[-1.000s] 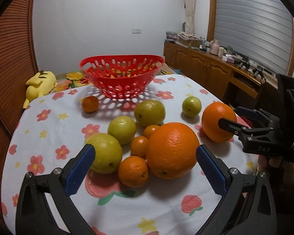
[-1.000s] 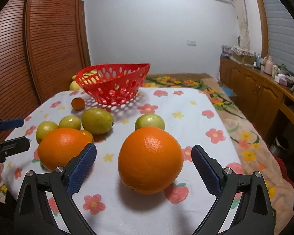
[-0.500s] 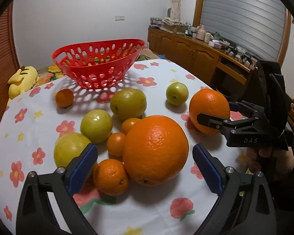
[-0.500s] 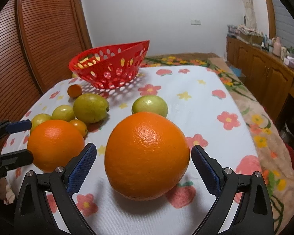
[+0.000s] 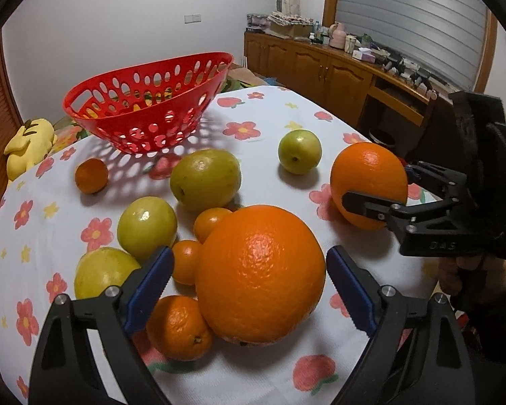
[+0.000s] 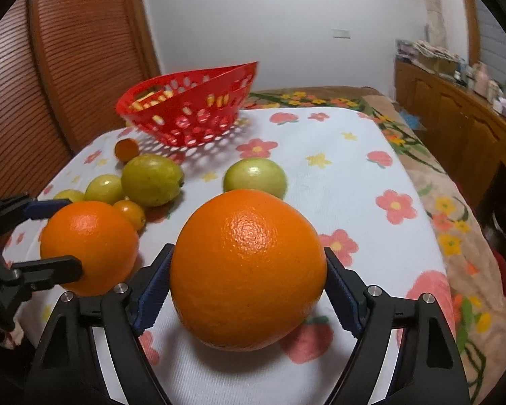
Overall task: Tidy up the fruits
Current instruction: 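Close the right tool on the large orange while the left tool grasps an orange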
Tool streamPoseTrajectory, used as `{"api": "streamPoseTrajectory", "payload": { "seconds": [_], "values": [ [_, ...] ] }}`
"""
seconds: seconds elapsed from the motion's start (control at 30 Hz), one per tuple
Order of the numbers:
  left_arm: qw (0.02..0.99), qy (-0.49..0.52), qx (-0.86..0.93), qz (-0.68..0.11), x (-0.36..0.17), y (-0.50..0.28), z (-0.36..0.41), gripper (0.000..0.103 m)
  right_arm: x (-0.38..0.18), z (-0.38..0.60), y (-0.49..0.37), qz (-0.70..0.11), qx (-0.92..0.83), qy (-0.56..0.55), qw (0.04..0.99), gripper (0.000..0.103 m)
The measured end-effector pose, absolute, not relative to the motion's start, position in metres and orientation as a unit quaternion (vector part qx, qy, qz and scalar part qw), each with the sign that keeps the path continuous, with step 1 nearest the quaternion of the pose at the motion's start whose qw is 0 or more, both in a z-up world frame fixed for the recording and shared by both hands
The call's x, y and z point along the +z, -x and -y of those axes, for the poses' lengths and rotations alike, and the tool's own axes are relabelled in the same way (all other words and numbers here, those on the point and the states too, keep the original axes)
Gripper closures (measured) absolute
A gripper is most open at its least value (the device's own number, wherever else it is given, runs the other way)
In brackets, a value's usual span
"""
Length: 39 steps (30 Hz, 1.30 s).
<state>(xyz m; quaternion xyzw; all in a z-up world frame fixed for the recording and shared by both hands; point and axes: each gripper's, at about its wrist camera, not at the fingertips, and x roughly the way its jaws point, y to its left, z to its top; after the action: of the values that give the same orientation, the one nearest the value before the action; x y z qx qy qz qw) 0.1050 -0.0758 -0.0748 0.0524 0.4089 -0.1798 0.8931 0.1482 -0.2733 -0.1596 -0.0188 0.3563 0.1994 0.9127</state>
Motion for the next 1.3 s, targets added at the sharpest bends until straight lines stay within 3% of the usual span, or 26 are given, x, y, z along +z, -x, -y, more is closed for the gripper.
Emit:
{"api": "streamPoseTrajectory", "payload": {
  "seconds": [0.4, 0.47, 0.73, 1.3],
  "values": [
    [0.885, -0.089, -0.173, -0.424, -0.087, -0.113, 0.088, 0.011, -0.158, 0.282, -0.141, -0.358, 0.203, 0.018, 0.911, 0.018],
    [0.884, -0.084, -0.188, -0.420, -0.086, -0.113, 0.087, 0.022, -0.158, 0.281, -0.140, -0.357, 0.203, 0.021, 0.912, 0.018],
    [0.886, -0.047, -0.200, -0.416, -0.081, -0.113, 0.077, 0.024, -0.158, 0.278, -0.139, -0.355, 0.202, 0.032, 0.912, 0.018],
    [0.917, 0.000, -0.197, -0.347, -0.020, -0.108, 0.049, 0.024, -0.129, 0.267, -0.135, -0.329, 0.235, 0.036, 0.914, 0.018]
  ]
}}
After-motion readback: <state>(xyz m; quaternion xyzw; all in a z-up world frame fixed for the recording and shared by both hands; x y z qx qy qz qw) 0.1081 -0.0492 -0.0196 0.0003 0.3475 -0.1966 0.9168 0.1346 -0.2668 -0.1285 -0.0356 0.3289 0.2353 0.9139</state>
